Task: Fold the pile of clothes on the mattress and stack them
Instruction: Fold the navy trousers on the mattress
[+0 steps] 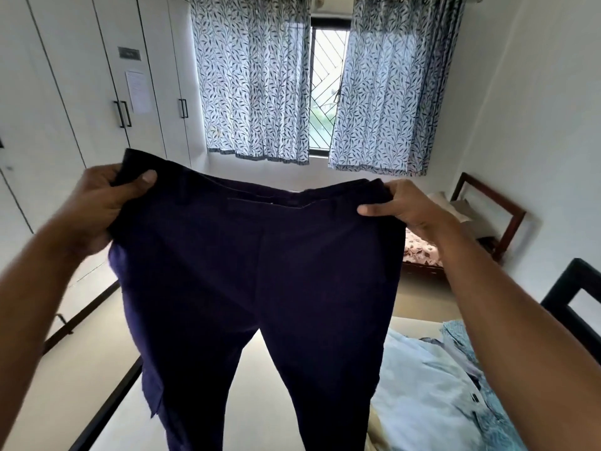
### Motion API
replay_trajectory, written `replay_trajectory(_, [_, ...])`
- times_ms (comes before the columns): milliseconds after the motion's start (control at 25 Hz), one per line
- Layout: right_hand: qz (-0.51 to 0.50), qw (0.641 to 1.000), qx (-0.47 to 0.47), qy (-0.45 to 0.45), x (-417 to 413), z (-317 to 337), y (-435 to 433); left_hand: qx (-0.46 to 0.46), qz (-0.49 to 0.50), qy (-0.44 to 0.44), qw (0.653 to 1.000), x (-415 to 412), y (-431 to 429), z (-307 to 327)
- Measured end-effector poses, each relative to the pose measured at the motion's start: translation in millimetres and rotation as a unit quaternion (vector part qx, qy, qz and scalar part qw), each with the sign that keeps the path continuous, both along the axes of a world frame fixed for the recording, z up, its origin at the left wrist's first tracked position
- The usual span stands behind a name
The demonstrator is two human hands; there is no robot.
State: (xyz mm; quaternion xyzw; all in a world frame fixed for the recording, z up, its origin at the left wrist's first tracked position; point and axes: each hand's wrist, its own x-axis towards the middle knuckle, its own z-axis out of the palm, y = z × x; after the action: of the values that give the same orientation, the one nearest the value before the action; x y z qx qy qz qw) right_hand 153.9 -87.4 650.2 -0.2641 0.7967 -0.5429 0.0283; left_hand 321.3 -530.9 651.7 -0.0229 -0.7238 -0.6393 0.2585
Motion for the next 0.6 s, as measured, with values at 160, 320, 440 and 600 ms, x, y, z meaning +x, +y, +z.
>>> replay_trajectory(160, [0.056,0.989,-0.134,-0.027,10,39,18,0.005,-0.068,0.002,0.998,27,-14,32])
replay_trajectory(320, [-0.063,0.979,-0.133,-0.141,-24,21,-37,0.078,0.018,-0.116,0.990,-26,-14,14])
replay_trajectory(440, [-0.214,0.948,-0.159,-0.176,-37,-10,-84,0.190,0.106,-0.142,0.966,-52,-1,-18])
replay_trajectory(600, [-0.240,0.943,-0.181,-0.146,-20,-28,-117,0.182,0.151,-0.107,0.966,-43,39,-33])
